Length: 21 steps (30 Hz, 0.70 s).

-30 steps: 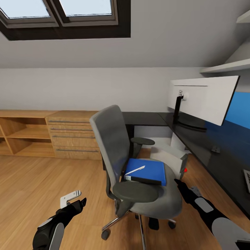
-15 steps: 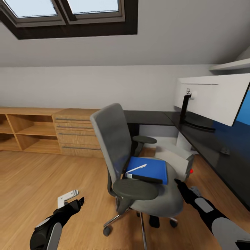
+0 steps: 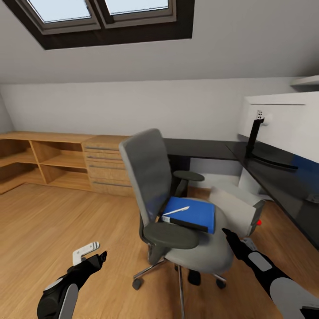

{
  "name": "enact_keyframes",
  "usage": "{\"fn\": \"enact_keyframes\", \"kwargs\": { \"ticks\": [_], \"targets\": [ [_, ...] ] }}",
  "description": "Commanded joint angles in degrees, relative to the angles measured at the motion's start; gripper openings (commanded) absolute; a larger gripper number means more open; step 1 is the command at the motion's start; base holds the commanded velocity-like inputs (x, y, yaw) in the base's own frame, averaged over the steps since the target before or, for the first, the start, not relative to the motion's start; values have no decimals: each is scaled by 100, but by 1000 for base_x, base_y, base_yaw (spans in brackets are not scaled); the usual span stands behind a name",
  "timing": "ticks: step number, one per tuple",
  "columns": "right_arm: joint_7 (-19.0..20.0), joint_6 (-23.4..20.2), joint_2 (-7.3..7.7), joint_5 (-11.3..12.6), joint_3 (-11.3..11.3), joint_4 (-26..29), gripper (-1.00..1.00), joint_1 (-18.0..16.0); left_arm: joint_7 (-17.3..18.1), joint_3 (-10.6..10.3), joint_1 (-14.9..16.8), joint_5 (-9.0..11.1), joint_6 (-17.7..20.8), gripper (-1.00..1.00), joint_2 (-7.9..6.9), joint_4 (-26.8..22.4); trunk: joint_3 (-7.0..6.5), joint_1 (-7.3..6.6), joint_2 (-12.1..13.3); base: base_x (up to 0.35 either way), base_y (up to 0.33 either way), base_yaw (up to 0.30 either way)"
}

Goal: In the bedroom, organize the workspace by keeping the computer under the desk, ensuring the monitor is on the desk, placing the keyboard on the desk next to the monitor, placing the mouse on the desk next to the keyboard, moving the folder from the swivel chair onto the desk next to the mouse, stacking the notebook on top of the folder with the pen on top of the notebook, and positioning the swivel chair next to the desk.

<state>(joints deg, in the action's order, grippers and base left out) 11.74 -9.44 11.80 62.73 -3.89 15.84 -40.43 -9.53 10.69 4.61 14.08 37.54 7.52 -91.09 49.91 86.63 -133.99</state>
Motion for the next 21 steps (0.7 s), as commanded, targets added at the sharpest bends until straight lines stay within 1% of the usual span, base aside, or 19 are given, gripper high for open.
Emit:
{"fn": "enact_keyframes", "kwargs": {
  "ticks": [1, 12, 15, 21],
  "targets": [
    [21, -40, -2, 25, -24, -2, 100, 0, -40, 4, 5, 60, 25, 100, 4, -5, 11, -1, -2, 0, 0, 172],
    [30, -40, -2, 28, -24, -2, 100, 0, -40, 4, 5, 60, 25, 100, 4, -5, 20, -1, -2, 0, 0, 40],
    [30, -40, -2, 29, -24, -2, 100, 0, -40, 4, 5, 60, 25, 100, 4, -2, 20, -1, -2, 0, 0, 196],
    [30, -25, -2, 29, -24, -2, 100, 0, -40, -11, 5, 56, 25, 100, 13, 8, 20, -1, -2, 0, 0, 272]
  ]
}}
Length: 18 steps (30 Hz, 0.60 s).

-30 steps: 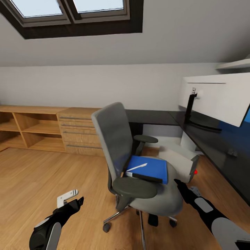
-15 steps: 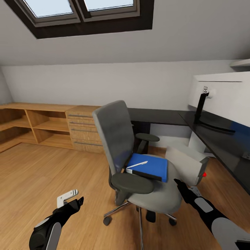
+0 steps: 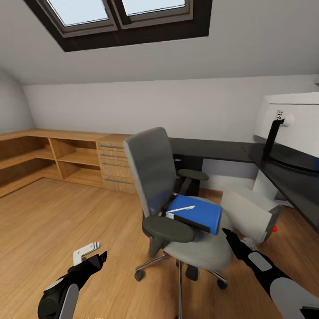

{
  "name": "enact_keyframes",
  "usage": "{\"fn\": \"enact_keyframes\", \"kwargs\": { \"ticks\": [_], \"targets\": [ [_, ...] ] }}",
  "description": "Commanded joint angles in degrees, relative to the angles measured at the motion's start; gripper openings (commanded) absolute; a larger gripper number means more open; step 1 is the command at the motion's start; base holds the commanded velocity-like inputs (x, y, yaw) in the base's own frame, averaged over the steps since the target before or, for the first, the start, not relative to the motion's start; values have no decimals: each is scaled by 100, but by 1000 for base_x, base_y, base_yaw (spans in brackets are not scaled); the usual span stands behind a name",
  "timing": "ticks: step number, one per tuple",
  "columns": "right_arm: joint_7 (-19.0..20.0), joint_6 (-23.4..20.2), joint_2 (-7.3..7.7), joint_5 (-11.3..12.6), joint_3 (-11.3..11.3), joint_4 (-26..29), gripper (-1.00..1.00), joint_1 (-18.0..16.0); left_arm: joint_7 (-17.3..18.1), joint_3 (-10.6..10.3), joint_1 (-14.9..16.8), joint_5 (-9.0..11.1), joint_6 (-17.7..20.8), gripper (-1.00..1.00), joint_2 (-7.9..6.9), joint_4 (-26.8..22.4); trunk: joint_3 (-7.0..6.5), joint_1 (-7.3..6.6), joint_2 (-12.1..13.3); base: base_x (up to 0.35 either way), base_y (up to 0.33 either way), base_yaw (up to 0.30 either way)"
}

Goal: In the bedroom, organize the workspace by keeping the computer under the desk, ensuring the monitor is on the desk, placing the keyboard on the desk next to the monitor, placing the mouse on the desk next to the keyboard, moving the folder from the swivel chair onto the desk next to the mouse, stacking the notebook on top of the folder with the pen on top of the notebook, and positioning the swivel chair next to the desk.

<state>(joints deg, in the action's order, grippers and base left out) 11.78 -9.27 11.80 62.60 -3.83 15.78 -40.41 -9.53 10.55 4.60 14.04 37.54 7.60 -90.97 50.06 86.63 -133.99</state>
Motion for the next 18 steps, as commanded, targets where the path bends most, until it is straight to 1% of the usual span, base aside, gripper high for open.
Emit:
{"fn": "enact_keyframes", "kwargs": {
  "ticks": [1, 12, 18],
  "targets": [
    [28, -41, -2, 42, -30, 4, 100, -2, -40, 2, 5, 58, 25, 100, 4, -3, 5, -1, -3, 0, 0, 274],
    [35, -12, -2, 32, -30, 6, 100, -2, -40, -8, 5, 55, 25, 100, 13, 20, 5, -1, -3, 0, 0, 258],
    [35, -6, 0, 28, -30, 6, 100, -3, -40, -9, 5, 55, 25, 100, 13, 19, 5, -1, -3, 0, 0, 55]
  ]
}}
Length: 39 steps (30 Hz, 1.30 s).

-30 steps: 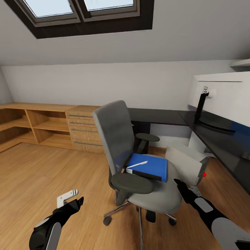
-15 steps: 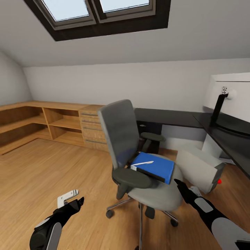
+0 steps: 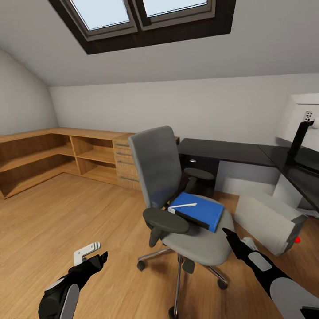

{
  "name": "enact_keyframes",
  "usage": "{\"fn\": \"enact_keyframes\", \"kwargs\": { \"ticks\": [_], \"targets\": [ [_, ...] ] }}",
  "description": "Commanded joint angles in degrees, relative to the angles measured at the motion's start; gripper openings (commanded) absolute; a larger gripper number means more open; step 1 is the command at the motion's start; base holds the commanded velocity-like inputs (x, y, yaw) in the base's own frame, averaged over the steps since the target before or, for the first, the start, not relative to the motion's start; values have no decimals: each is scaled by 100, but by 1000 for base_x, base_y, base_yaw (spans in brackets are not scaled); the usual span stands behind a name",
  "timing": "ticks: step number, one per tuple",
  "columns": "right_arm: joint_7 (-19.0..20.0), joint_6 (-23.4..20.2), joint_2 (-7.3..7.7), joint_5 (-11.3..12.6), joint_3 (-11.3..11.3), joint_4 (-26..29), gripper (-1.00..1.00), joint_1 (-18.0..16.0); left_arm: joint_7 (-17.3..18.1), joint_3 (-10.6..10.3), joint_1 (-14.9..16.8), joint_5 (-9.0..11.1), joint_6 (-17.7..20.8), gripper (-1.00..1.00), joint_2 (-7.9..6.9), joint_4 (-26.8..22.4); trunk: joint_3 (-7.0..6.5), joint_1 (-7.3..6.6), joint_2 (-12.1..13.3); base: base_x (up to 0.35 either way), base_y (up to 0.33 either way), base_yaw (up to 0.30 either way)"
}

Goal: In the bedroom, organize the workspace by keeping the computer under the desk, ensuring the monitor is on the desk, placing the keyboard on the desk next to the monitor, placing the mouse on the desk next to the keyboard, moving the folder from the swivel chair onto the desk next to the mouse, stacking the notebook on top of the folder with the pen on top of the notebook, and positioning the swivel chair next to the desk.

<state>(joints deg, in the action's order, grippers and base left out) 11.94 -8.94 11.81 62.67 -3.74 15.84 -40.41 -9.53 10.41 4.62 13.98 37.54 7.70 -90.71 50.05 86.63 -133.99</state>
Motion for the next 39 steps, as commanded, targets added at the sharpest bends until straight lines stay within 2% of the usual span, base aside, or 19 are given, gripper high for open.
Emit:
{"fn": "enact_keyframes", "kwargs": {
  "ticks": [1, 20, 30, 39],
  "targets": [
    [19, -38, 1, 19, -39, 2, 100, -3, -40, 5, 4, 61, 25, 100, 4, -7, 6, -1, -3, 0, 0, 12],
    [23, -46, 9, 26, -39, 41, 100, -2, -40, 5, 4, 61, 25, 100, 2, -4, 6, -1, -3, 0, 0, 1],
    [34, -46, 20, 26, -46, 21, 100, -2, -40, 5, 4, 61, 25, 100, -2, -5, 6, -1, -3, 0, 0, -232],
    [60, -46, 16, 26, -41, 39, 100, -2, -40, 6, 4, 61, 25, 100, -4, -3, 6, -1, -3, 0, 0, -44]
  ]
}}
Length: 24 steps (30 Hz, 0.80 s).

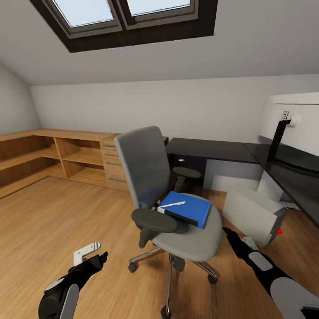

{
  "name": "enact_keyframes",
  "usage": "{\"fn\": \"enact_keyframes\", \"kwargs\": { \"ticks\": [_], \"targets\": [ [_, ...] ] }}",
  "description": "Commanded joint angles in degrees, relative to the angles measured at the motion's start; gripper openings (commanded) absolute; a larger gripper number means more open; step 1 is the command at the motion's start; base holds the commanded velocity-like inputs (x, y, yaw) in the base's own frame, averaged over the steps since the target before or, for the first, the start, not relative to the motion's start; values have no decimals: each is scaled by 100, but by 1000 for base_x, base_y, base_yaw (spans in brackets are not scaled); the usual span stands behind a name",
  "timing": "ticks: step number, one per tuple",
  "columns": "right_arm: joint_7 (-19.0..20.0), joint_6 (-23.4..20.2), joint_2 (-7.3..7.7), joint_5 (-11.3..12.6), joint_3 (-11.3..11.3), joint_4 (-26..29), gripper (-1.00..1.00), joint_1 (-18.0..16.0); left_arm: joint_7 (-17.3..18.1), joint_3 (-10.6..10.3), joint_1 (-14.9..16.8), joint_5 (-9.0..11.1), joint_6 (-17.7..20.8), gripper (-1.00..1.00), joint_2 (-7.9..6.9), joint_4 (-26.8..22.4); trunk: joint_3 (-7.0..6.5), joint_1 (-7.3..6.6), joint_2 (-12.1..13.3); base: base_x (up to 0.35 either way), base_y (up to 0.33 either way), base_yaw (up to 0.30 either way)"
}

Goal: In the bedroom, organize the workspace by keeping the computer under the desk, ensuring the monitor is on the desk, placing the keyboard on the desk next to the monitor, placing the mouse on the desk next to the keyboard, moving the folder from the swivel chair onto the desk next to the mouse, stacking the notebook on top of the folder with the pen on top of the notebook, and positioning the swivel chair next to the desk.

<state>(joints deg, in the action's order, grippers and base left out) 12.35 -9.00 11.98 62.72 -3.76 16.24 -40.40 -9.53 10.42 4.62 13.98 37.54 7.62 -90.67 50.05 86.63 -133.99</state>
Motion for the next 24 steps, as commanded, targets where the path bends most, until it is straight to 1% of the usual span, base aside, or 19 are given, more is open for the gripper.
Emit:
{"fn": "enact_keyframes", "kwargs": {
  "ticks": [1, 5, 6, 12, 17, 24],
  "targets": [
    [21, -40, -2, 21, -39, 2, 100, -3, -40, 5, 4, 61, 25, 100, 3, -8, 6, -1, -3, 0, 0, -5],
    [89, -42, 1, 21, -38, -7, 100, -3, -40, 9, 4, 61, 25, 100, 3, -9, 6, -1, -3, 2, 0, -2],
    [179, -45, 8, 16, -37, -16, 100, -3, -40, 11, 4, 61, 25, 100, 3, -11, 6, -1, -3, 94, 0, -1],
    [401, -43, 8, 9, -37, -29, 100, -3, -40, 12, 4, 61, 18, 100, 3, -12, 6, -1, -3, 234, 0, 0],
    [435, -41, 7, 11, -37, -32, 100, -3, -40, 14, 4, 61, 17, 100, 3, -12, 6, -1, -3, 262, 0, 0],
    [436, -41, -2, 12, -37, -33, 100, -3, -41, 20, 4, 61, 17, 100, 3, -12, 6, -1, -3, 84, 0, 0]
  ]
}}
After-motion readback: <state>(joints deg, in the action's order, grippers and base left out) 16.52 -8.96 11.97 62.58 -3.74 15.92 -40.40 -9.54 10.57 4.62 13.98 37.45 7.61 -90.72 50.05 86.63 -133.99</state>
